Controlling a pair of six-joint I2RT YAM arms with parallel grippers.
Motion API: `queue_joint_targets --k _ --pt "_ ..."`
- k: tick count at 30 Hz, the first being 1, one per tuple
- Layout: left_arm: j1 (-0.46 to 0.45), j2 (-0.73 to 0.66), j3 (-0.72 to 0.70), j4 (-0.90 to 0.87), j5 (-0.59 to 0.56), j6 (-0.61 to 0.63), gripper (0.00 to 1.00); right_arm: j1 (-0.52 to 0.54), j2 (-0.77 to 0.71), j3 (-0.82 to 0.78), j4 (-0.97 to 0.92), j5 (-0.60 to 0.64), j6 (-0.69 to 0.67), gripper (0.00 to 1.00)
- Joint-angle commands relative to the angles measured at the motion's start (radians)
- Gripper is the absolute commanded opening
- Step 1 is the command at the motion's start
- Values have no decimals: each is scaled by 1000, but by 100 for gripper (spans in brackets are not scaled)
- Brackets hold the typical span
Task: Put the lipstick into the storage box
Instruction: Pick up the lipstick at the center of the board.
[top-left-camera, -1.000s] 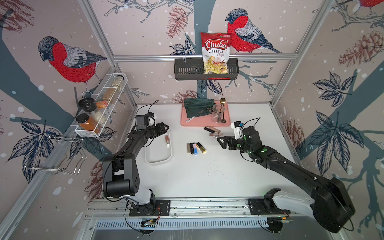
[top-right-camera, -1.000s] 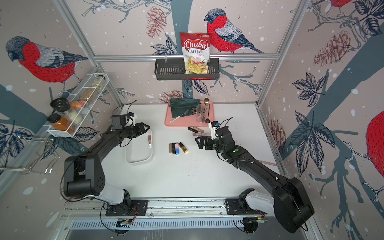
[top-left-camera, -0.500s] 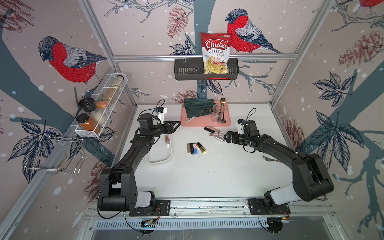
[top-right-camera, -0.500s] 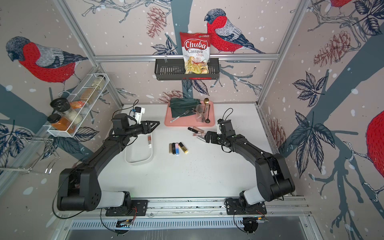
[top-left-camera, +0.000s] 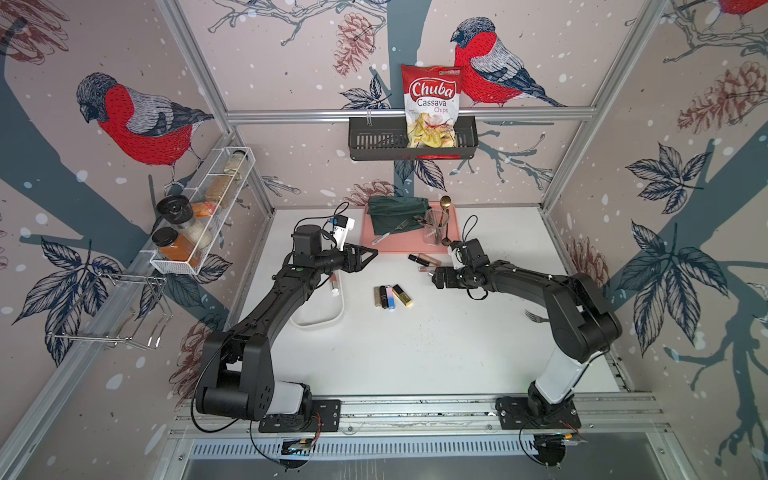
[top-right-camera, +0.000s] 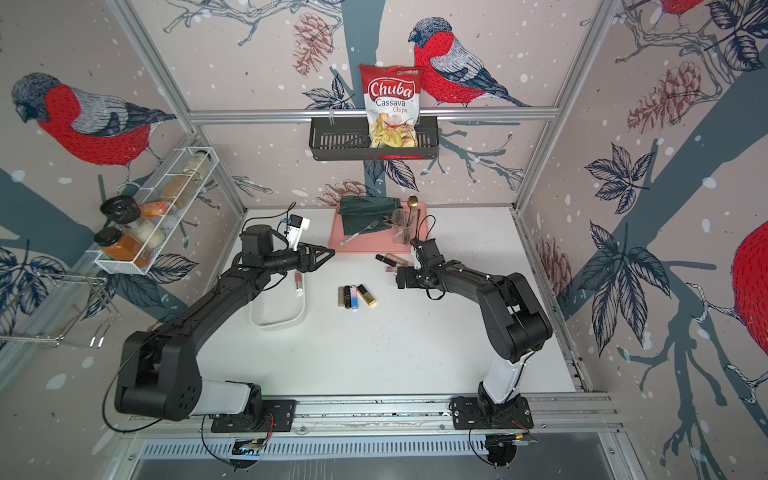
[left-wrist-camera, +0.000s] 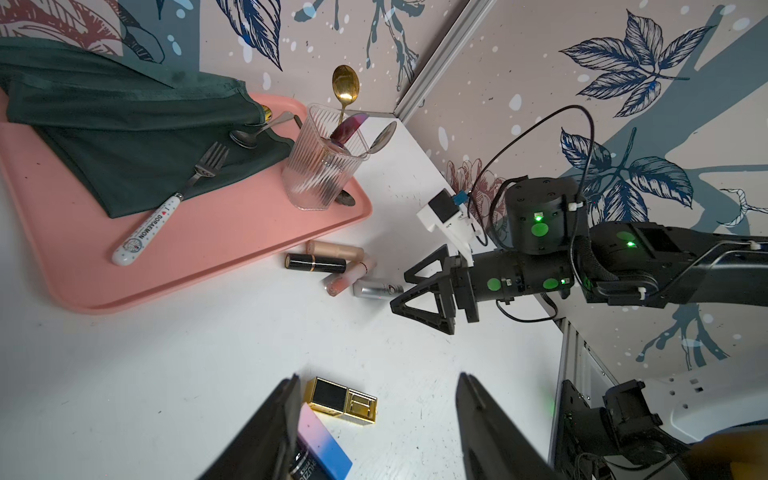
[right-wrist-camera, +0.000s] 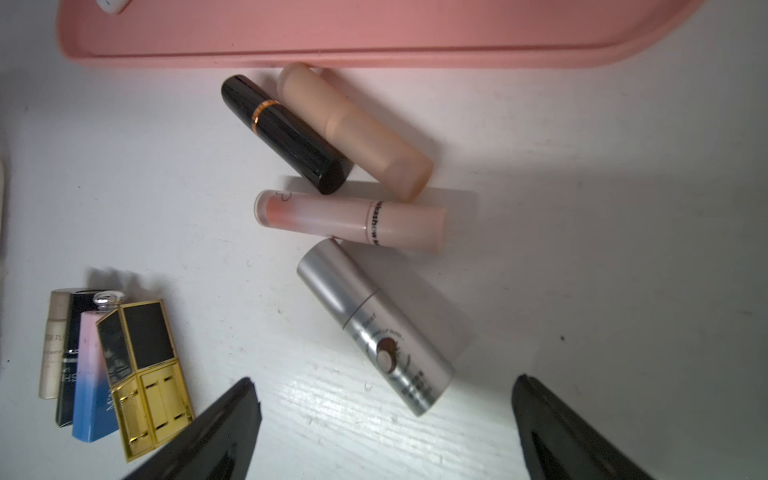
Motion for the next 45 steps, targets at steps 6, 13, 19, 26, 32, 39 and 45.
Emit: queue_joint_targets --k 6,13,19,26,32,39,45 --pt "0 3 12 5 9 6 64 41 72 48 -25 93 -72 95" --pt "1 7 18 -4 4 5 64 67 115 81 -36 111 -109 90" --pt "1 16 23 -22 -7 12 65 91 120 87 -50 125 -121 82" --pt "1 23 28 -34 -15 15 65 108 124 89 -59 153 -124 73" --pt "1 28 31 -42 -23 17 65 113 118 88 -64 155 -124 62" --pt "1 37 37 -57 -31 22 65 125 114 88 -75 150 -125 55" --pt "1 45 42 -68 -38 24 65 141 110 82 -82 154 -124 50"
